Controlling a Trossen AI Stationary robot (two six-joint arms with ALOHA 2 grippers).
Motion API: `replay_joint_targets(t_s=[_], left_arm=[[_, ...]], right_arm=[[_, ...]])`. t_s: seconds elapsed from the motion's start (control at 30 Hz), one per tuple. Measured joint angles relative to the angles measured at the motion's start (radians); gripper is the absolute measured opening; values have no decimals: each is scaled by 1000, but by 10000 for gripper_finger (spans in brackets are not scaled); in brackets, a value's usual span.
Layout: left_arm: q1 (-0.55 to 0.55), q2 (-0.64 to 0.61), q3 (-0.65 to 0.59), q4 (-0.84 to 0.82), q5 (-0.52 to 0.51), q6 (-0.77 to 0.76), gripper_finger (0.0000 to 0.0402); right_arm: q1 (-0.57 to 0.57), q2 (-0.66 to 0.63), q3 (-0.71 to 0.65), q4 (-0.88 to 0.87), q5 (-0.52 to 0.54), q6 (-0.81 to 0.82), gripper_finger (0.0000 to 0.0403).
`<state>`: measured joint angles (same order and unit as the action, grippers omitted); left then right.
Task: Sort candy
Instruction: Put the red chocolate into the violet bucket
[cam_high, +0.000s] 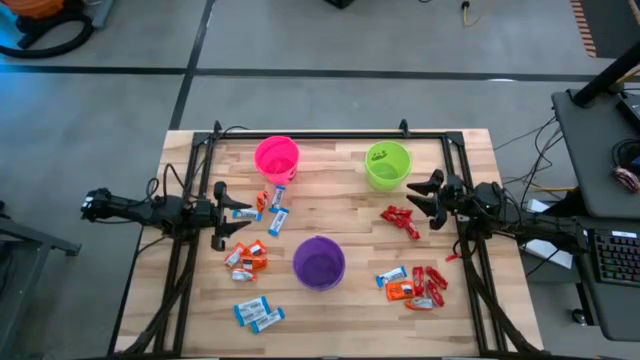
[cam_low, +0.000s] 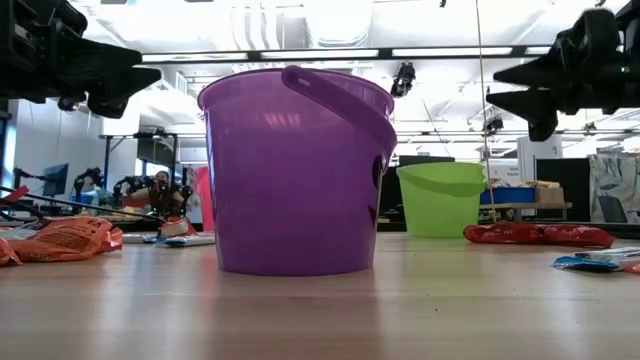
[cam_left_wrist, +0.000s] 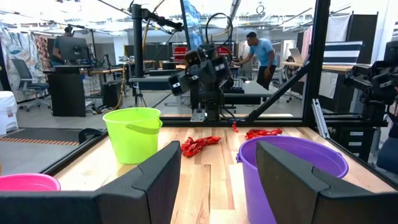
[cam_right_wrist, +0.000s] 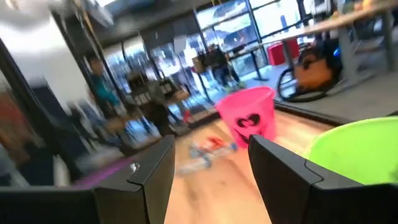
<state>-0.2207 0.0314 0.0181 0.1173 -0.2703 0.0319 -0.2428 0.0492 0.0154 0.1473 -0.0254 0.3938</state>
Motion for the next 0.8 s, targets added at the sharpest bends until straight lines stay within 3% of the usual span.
replay_joint_targets(t_s=[0.17, 0.27, 0.43, 0.6, 0.67, 0.8], left_arm=[[0, 0, 0, 0, 0, 0, 191], [0, 0, 0, 0, 0, 0, 191], [0, 0, 0, 0, 0, 0, 191], [-1, 0, 0, 23, -30, 2, 191], [0, 0, 0, 70, -33, -74, 191], [0, 0, 0, 205, -40, -395, 191]], right_arm=[[3, 30, 86, -31, -59, 86, 196], [3, 70, 186, -87, -30, 80, 196], [3, 208, 391, -381, 134, 164, 196], [3, 401, 580, -692, 157, 370, 196], [3, 473, 641, -785, 157, 430, 196], [3, 599, 756, -963, 156, 501, 196]])
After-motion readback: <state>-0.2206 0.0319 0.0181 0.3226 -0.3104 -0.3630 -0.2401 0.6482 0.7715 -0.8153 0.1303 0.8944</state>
